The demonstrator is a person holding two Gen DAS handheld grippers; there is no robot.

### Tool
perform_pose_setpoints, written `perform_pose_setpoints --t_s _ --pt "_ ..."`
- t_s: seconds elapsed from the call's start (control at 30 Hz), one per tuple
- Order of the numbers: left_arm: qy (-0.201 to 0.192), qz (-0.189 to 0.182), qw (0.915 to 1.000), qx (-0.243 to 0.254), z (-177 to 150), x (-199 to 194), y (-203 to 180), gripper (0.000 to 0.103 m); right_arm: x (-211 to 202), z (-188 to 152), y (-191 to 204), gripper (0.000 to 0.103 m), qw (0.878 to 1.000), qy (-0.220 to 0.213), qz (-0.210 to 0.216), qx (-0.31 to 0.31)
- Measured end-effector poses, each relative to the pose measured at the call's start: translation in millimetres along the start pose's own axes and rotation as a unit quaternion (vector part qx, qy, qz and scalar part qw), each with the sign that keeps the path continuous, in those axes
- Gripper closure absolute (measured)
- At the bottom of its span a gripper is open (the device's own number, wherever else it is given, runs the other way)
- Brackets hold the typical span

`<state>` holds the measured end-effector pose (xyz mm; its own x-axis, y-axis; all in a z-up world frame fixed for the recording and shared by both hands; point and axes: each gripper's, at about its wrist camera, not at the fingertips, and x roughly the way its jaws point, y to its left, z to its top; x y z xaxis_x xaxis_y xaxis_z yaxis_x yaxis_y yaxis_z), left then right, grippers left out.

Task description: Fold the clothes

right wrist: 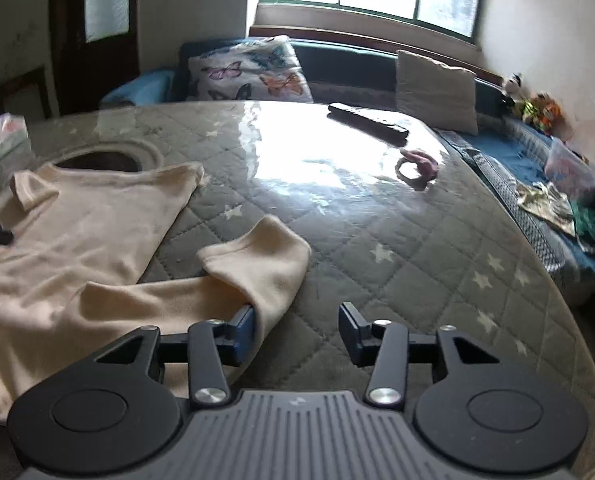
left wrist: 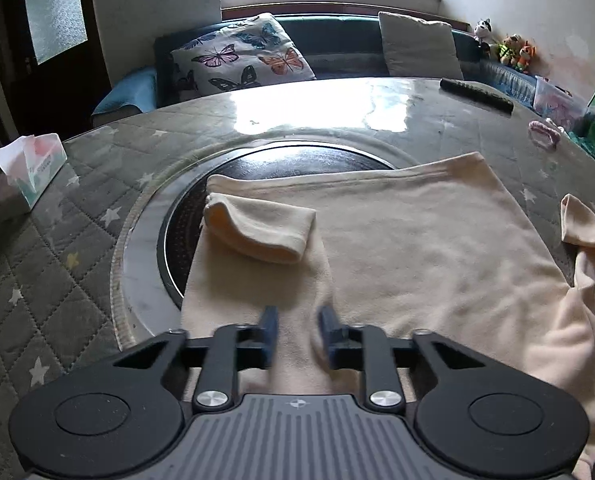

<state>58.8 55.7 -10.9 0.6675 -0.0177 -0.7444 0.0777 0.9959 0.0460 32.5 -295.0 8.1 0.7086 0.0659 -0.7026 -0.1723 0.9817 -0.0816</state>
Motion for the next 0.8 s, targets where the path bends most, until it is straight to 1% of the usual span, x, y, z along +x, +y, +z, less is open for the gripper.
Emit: perform_pose_setpoints --t_s 0.07,0.17,0.2,0.27,0.33,0.4,0.53,0.67,0.8 --pt "-0.002 0.0 1.0 -0.003 0 -2 2 0.084 9 0 8 0.052 1.0 0.006 -0.003 -0.017" --pt "-0.003 -0.002 1.0 -0.007 1 -4 3 0.084 15 2 16 0.049 0.999 -0.001 -0.013 -0.042" --pt "-0.003 -0.004 0.9999 -0.009 2 -4 4 0.081 17 4 17 0.048 0.999 -0.004 -0.019 -0.045" --pt "-0.006 -0.006 0.9999 -0.008 4 -5 4 0.081 20 8 13 0.047 0.999 -0.012 -0.033 -0.035" --pt "-0.009 -0.009 0.9999 -0.007 7 -6 4 0.079 17 13 2 0.046 0.999 -0.025 -0.045 -0.011" --pt "-0.01 -0.009 0.9999 -0.005 10 -5 4 0.077 12 16 -11 0.042 0.997 -0.04 -0.061 0.017" --pt "-0.003 -0.016 0.9997 -0.016 17 4 8 0.077 6 15 -37 0.04 0.994 -0.041 -0.075 0.066" --pt "0.015 -0.037 0.9986 -0.036 26 20 15 0.077 5 6 -42 0.039 0.994 -0.033 -0.079 0.066" --pt "0.014 -0.041 0.9981 -0.044 40 31 21 0.077 7 1 -38 0.038 0.995 -0.03 -0.069 0.059"
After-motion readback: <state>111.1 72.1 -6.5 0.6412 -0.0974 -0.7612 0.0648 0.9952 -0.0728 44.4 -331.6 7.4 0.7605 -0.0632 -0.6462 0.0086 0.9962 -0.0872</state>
